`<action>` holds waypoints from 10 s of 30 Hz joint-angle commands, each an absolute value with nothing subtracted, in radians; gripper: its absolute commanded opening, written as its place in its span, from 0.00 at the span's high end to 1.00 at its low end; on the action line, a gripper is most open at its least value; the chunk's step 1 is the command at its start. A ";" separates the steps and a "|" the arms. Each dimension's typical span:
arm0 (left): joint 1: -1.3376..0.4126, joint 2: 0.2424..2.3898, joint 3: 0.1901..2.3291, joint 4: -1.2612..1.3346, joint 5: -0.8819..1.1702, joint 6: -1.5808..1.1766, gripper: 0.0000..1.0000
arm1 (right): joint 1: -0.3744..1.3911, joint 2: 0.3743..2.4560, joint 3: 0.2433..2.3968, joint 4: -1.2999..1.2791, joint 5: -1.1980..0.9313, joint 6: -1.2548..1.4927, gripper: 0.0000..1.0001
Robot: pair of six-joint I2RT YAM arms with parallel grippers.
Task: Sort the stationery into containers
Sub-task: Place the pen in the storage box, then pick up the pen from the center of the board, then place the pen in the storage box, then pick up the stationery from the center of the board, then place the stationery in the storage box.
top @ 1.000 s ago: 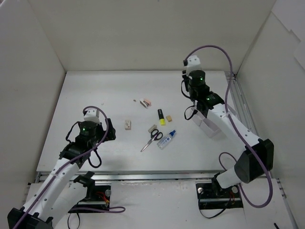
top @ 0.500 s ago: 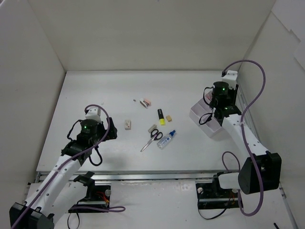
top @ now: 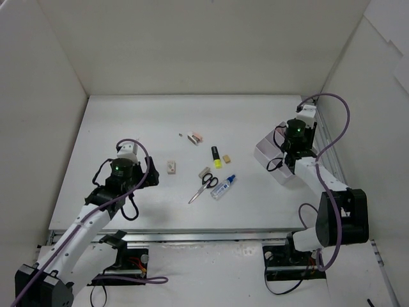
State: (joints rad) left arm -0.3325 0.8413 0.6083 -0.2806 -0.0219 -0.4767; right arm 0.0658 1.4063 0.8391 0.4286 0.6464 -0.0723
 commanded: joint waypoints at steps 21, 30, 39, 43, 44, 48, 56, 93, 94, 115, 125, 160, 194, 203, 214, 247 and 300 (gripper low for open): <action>-0.327 0.845 0.672 -0.225 0.025 -0.482 0.01 | 0.121 1.347 0.713 0.724 0.753 -0.109 0.54; -0.327 0.822 0.673 -0.245 0.023 -0.474 0.00 | 0.175 1.149 0.785 0.465 0.596 -0.104 0.05; -0.327 0.784 0.658 -0.258 0.043 -0.482 0.01 | 0.351 1.229 1.014 0.131 0.309 -0.179 0.02; -0.327 0.770 0.663 -0.279 0.043 -0.491 0.01 | 0.462 1.365 1.097 0.037 0.268 -0.108 0.02; -0.327 0.767 0.667 -0.294 0.041 -0.492 0.01 | 0.481 1.428 1.121 0.017 0.285 -0.047 0.02; -0.327 0.744 0.661 -0.316 0.041 -0.500 0.00 | 0.540 1.587 1.230 -0.066 0.202 0.127 0.02; -0.327 0.689 0.638 -0.351 0.038 -0.505 0.01 | 0.575 1.822 1.310 -0.066 0.109 0.273 0.07; -0.327 0.661 0.647 -0.364 0.005 -0.469 0.01 | 0.624 1.869 1.465 -0.104 0.189 -0.119 1.00; -0.327 0.667 0.649 -0.365 0.005 -0.471 0.00 | 0.624 1.846 1.497 -0.103 0.183 -0.168 1.00; -0.327 0.805 0.755 -0.429 -0.081 -0.543 0.00 | 0.351 1.509 1.465 -0.670 0.428 -1.502 1.00; -0.327 0.856 0.801 -0.437 -0.090 -0.584 0.01 | 0.217 1.520 1.510 -1.061 0.439 -1.571 1.00; -0.327 0.873 0.790 -0.434 -0.216 -0.571 0.01 | 0.064 1.753 1.381 -0.767 0.520 -1.645 0.66; -0.327 0.675 0.675 -0.380 0.029 -0.603 0.01 | 0.535 1.490 1.552 -0.378 0.237 -0.007 0.02; -0.327 0.652 0.624 -0.400 0.048 -0.617 0.01 | 0.727 1.350 1.020 -0.129 0.434 0.600 0.02; -0.327 0.569 0.577 -0.393 0.049 -0.604 0.01 | 0.859 1.472 0.856 -0.074 0.621 1.039 0.02; -0.327 0.611 0.578 -0.374 0.021 -0.571 0.01 | 0.854 1.272 0.756 0.392 0.937 0.441 1.00; -0.336 0.919 0.696 -0.278 -0.040 -0.592 0.00 | 0.244 1.560 0.627 1.252 0.502 -0.440 0.44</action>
